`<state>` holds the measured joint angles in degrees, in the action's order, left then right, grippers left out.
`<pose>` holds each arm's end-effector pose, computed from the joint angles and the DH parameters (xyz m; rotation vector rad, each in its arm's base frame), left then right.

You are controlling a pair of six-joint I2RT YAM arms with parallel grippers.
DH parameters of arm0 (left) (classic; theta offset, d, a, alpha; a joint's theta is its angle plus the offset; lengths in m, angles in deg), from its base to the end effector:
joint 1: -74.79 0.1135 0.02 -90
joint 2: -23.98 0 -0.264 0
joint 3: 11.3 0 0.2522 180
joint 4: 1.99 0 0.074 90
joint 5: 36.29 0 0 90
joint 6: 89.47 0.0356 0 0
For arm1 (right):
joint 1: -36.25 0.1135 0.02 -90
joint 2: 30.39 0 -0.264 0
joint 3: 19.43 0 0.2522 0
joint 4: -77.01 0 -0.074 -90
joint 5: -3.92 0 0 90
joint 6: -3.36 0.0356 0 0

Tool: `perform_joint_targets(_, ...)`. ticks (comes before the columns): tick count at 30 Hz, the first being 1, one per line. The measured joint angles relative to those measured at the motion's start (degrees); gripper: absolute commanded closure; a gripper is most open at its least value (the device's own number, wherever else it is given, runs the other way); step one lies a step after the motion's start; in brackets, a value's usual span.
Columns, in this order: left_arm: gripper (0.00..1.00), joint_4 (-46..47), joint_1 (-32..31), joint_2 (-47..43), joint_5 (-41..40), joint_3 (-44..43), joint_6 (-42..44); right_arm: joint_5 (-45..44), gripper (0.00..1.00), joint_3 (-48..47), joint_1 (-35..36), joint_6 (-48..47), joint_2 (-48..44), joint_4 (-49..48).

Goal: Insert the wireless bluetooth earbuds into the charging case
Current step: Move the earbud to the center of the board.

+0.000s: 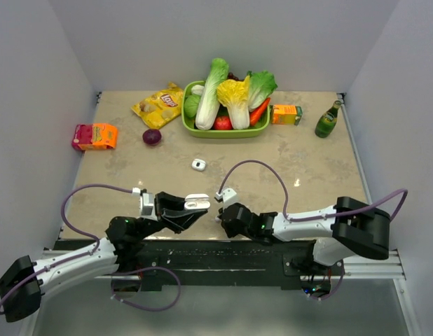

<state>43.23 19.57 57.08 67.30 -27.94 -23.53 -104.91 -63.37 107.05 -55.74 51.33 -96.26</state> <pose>0.0707 -0.1164 0.2385 0.5380 1.0575 -1.3604 0.0957 0.2400 0.1447 -0.6477 2.2627 0.5175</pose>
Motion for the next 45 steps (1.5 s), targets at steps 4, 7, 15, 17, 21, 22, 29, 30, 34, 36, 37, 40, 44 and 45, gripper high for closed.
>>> perform_joint_targets(4,1.0,-1.03,0.0,-0.52,-0.22,0.0,0.7,1.05,1.0,-1.07,-1.31,-0.02,1.84,-2.45)
perform_joint_targets(7,1.0,-1.42,0.0,-0.63,-0.35,0.0,1.05,2.08,1.0,-1.53,-2.12,-0.07,3.06,-3.39)
perform_joint_targets(15,1.0,-1.75,0.0,-0.59,-0.37,0.0,1.16,3.5,1.0,-2.71,-3.43,-0.31,5.31,-5.31)
perform_joint_targets(17,1.0,-1.77,0.0,-0.46,-0.37,0.0,1.18,3.58,1.0,-2.71,-3.78,-0.35,5.35,-5.44)
perform_joint_targets(21,1.0,-1.79,0.0,-0.24,-0.37,0.0,1.16,3.82,1.0,-2.99,-4.15,-0.44,5.75,-5.64)
perform_joint_targets(22,1.0,-1.79,0.0,-0.2,-0.37,0.0,1.16,3.85,1.0,-3.37,-4.2,-0.46,6.21,-5.88)
perform_joint_targets(29,1.0,-1.81,0.0,0.22,-0.39,0.0,1.16,5.11,1.0,-6.01,-5.01,-0.44,9.55,-7.61)
perform_joint_targets(30,1.0,-1.79,0.0,0.26,-0.39,0.0,1.16,5.2,1.0,-6.45,-5.27,-0.46,10.01,-7.76)
perform_joint_targets(34,1.0,-1.84,0.0,0.26,-0.42,0.0,1.16,5.77,0.9,-8.04,-6.25,-0.5,11.78,-8.44)
perform_joint_targets(36,1.0,-1.88,0.0,0.26,-0.44,0.0,1.16,6.43,0.82,-8.76,-6.54,-0.68,12.44,-8.5)
perform_joint_targets(37,1.0,-1.88,0.0,0.26,-0.48,0.0,1.16,6.6,0.74,-9.05,-6.71,-0.87,12.55,-8.5)
perform_joint_targets(40,1.0,-1.9,0.0,0.26,-0.57,0.0,1.16,7.58,0.59,-9.57,-6.75,-1.66,12.59,-8.52)
perform_joint_targets(44,1.0,-1.9,0.0,0.22,-0.55,0.0,1.16,8.57,0.53,-9.64,-6.75,-2.93,9.51,-7.06)
perform_joint_targets(45,1.0,-1.9,0.0,0.15,-0.55,0.0,1.16,8.55,0.53,-9.64,-6.75,-3.13,8.04,-6.64)
